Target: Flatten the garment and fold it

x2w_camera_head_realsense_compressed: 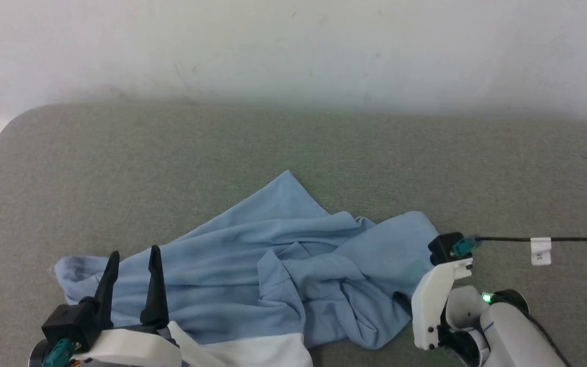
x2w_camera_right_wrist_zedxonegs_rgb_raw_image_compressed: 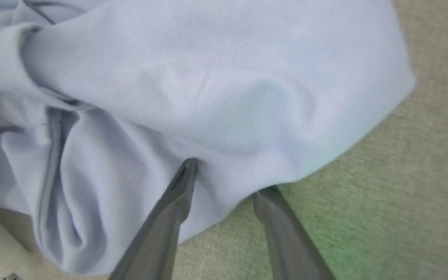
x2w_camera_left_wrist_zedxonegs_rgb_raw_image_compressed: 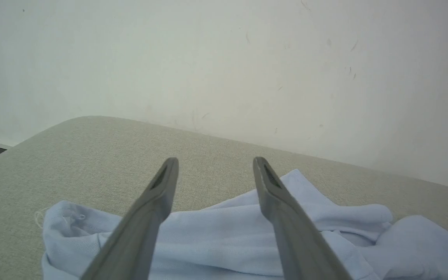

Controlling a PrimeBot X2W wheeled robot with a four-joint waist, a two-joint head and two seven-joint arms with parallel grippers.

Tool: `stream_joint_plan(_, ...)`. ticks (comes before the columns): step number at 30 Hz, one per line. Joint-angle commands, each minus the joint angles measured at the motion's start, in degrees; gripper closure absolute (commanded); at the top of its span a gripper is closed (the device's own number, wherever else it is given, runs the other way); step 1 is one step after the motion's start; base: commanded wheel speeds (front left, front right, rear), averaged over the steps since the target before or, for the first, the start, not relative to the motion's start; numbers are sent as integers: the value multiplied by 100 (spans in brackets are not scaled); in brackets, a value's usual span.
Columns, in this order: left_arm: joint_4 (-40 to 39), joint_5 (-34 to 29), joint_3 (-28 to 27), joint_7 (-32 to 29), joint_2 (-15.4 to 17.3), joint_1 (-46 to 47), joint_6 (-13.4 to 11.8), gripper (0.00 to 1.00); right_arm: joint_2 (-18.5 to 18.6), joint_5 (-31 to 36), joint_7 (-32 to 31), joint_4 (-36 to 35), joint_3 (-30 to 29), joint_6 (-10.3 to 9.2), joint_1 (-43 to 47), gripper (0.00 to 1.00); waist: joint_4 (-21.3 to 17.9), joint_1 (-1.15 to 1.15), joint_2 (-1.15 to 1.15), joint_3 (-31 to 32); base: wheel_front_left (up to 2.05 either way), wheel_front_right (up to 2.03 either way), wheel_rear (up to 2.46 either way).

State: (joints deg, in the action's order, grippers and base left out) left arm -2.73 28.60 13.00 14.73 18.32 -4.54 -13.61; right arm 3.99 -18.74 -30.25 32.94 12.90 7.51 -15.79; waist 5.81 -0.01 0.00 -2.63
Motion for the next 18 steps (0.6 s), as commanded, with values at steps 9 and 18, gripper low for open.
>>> stream_joint_plan(9,32,-146,-183,27,-176,103,140,0,625,50,677,-32,-254,-2,-793,100,80,1,0,-160,0,0,0)
stream_joint_plan(18,98,-246,-187,27,-316,358,363,0,1060,581,1469,742,-1260,-2,-2099,100,138,1,0,-541,0,0,0)
